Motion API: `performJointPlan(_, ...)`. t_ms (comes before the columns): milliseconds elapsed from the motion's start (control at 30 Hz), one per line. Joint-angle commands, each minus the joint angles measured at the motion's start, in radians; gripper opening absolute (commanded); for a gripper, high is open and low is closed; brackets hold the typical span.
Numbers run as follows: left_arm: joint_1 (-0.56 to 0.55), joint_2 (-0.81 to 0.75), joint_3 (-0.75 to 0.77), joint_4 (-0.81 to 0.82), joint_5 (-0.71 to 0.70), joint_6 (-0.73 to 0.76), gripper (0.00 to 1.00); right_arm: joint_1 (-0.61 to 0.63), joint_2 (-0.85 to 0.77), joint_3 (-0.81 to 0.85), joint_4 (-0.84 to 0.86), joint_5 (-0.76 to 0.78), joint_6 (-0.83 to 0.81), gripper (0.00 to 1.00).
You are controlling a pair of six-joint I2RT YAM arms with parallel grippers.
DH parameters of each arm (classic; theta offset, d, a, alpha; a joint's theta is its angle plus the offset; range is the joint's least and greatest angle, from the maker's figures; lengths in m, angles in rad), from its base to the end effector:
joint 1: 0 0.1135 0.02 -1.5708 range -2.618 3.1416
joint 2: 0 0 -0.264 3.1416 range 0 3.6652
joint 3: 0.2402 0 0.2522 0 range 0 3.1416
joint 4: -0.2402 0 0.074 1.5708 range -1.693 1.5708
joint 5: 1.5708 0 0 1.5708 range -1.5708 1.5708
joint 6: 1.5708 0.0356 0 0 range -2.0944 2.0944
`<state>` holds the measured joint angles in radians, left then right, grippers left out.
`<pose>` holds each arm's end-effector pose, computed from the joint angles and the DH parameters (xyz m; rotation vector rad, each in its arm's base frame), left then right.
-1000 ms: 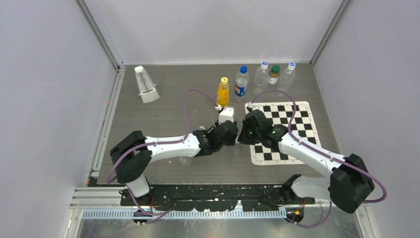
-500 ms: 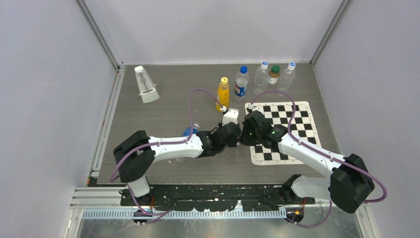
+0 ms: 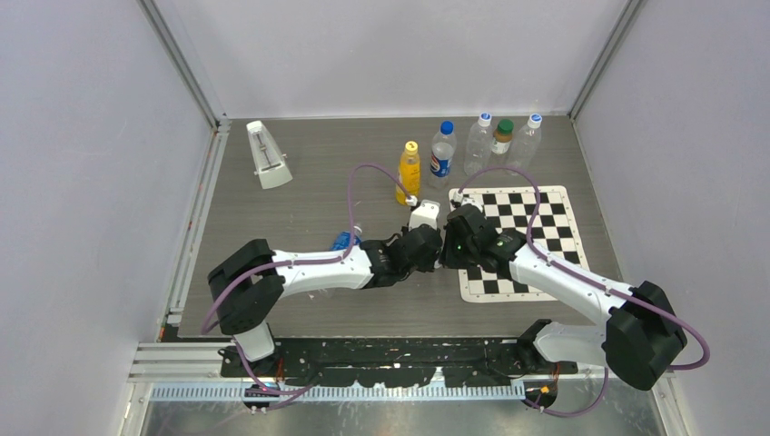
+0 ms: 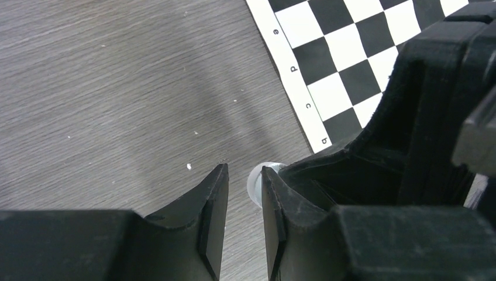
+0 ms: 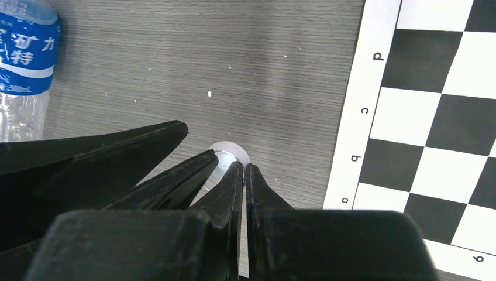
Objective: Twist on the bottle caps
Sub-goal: Pick up the bottle cap from the center of the board.
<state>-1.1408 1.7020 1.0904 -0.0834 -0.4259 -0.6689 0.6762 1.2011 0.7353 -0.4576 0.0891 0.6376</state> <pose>0.1681 -0.3314 0.2156 0.3021 2.2235 -0.5237 0.1864 0.1455 0.2159 -0.0110 2.5431 0.4312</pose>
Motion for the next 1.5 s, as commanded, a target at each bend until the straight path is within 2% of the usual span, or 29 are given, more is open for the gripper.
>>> performJointPlan(0,-0.013,0.005,0.032,-0.021,0.06,0.002,0.3,0.003,-0.014,0.024,0.039,0.041,-0.006,0.0)
performJointPlan(267,-0.014,-0.016,0.01,-0.015,0.069,-0.029,0.29,0.003,-0.003,0.025,0.046,0.049,-0.004,0.01)
performJointPlan(633,-0.007,0.018,0.022,0.008,-0.066,-0.003,0.19,0.007,-0.011,0.02,0.054,0.031,-0.004,0.01)
performJointPlan(733,-0.005,0.026,0.021,0.005,-0.063,0.003,0.1,0.012,-0.011,0.02,0.058,0.027,-0.003,0.02)
performJointPlan(833,-0.003,0.017,0.0,0.031,-0.059,0.01,0.0,0.011,-0.014,0.021,0.072,0.006,-0.005,0.11)
performJointPlan(867,0.003,0.007,-0.013,0.045,-0.057,0.011,0.0,0.011,-0.016,0.022,0.077,0.0,-0.006,0.19)
performJointPlan(1100,0.084,-0.136,-0.183,0.216,0.011,-0.008,0.0,0.01,-0.069,0.015,0.174,-0.018,-0.016,0.55)
performJointPlan(1233,0.158,-0.236,-0.27,0.283,0.097,-0.052,0.0,0.001,-0.112,0.006,0.261,-0.052,-0.056,0.63)
performJointPlan(1367,0.238,-0.357,-0.381,0.381,0.204,-0.113,0.0,-0.04,-0.16,-0.038,0.443,-0.211,-0.1,0.65)
performJointPlan(1467,0.3,-0.456,-0.43,0.397,0.279,-0.156,0.0,-0.107,-0.175,-0.087,0.646,-0.374,-0.074,0.67)
